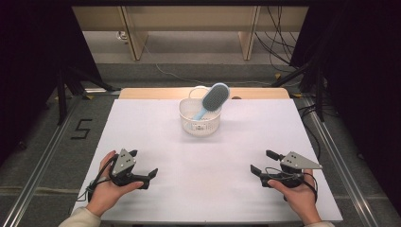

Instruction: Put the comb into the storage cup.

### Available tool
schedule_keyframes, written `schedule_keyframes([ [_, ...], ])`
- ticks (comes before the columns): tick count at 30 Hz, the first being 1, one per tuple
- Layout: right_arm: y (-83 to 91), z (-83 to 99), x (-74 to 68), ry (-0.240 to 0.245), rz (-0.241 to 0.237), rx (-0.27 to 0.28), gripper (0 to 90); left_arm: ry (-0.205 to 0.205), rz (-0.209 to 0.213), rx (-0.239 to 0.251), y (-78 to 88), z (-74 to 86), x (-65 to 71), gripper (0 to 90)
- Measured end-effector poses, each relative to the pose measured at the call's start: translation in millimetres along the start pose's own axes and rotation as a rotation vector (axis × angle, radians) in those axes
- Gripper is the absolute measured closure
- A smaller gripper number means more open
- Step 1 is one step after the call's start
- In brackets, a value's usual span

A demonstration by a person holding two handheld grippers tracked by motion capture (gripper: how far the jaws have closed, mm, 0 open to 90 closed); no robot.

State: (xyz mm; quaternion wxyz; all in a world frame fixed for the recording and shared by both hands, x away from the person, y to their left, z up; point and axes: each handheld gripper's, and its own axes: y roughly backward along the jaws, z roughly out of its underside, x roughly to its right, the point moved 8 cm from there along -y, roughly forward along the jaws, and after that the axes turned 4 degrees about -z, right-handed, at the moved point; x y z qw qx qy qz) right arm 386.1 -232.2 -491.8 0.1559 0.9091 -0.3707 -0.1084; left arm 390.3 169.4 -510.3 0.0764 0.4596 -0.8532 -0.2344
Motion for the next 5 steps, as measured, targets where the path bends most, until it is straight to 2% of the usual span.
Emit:
schedule_keyframes([
  [5, -0.5, 0.6, 0.9, -0.001, -0.001, -0.002, 15.5, 0.003, 0.012, 0.012, -1.1, -2.2, 3.4, 1.1],
])
